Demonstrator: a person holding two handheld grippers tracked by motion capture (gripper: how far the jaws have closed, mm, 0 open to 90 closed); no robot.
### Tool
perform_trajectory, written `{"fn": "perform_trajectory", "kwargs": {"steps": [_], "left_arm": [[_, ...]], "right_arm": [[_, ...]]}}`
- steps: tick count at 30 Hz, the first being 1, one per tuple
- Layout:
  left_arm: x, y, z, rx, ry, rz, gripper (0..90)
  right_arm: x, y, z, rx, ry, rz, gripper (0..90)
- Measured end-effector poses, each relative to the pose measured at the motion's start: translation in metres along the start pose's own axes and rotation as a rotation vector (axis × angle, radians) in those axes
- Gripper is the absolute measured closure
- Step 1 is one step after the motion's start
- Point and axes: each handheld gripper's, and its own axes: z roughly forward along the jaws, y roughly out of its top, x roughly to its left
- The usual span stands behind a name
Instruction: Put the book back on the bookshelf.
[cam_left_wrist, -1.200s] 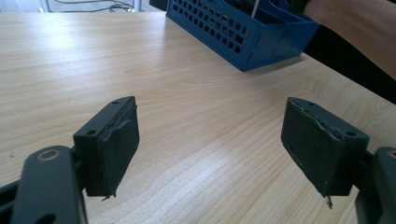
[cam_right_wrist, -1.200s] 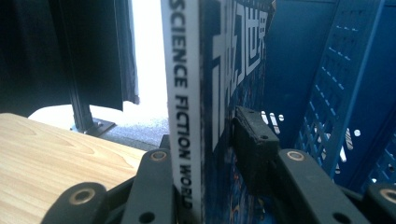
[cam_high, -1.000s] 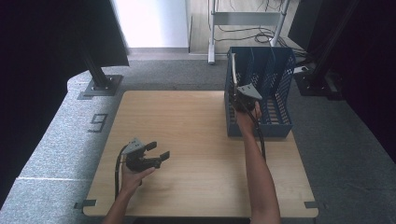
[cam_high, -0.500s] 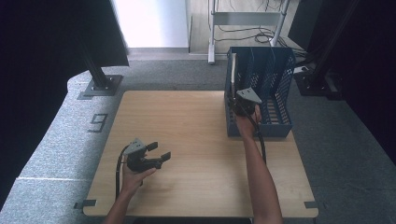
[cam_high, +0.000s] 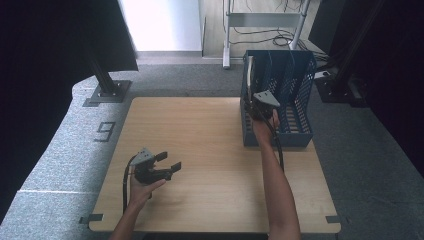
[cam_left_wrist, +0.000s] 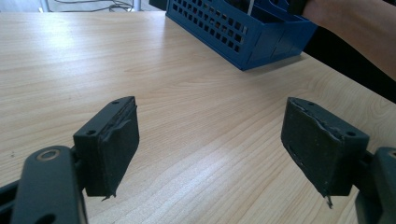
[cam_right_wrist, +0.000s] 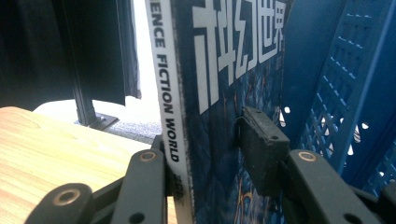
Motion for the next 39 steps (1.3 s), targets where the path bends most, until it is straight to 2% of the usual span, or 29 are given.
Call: {"fn": "perform_trajectory", "kwargs": {"steps": [6, 10, 16, 21, 23, 26, 31, 39], "left_arm": [[-0.002, 0.000, 0.000, 0.002, -0.004, 0.006, 19.3], [-0.003, 0.000, 0.001, 0.006, -0.006, 0.010, 19.2], [-0.005, 0.000, 0.001, 0.010, -0.008, 0.012, 19.1], [-0.004, 0.000, 0.001, 0.011, -0.003, 0.012, 19.1], [-0.003, 0.000, 0.001, 0.012, -0.002, 0.011, 19.1], [-0.002, -0.001, 0.000, 0.012, 0.002, 0.010, 19.1], [-0.003, -0.001, 0.000, 0.014, 0.005, 0.010, 19.0], [-0.004, -0.001, 0.000, 0.018, 0.010, 0.014, 18.9]], "right_arm": [[0.003, -0.002, -0.002, 0.019, 0.000, 0.001, 56.3], [0.003, -0.001, -0.010, -0.006, -0.002, 0.010, 51.5], [0.000, 0.001, -0.021, -0.009, 0.009, 0.030, 46.5], [-0.003, 0.004, -0.031, 0.010, 0.046, 0.044, 43.1], [-0.003, 0.006, -0.037, 0.007, 0.065, 0.055, 42.4], [-0.002, 0.008, -0.048, -0.018, 0.081, 0.043, 42.6], [-0.001, 0.009, -0.061, -0.010, 0.120, 0.050, 41.8], [0.002, 0.000, -0.081, -0.008, 0.150, 0.047, 42.7]]}}
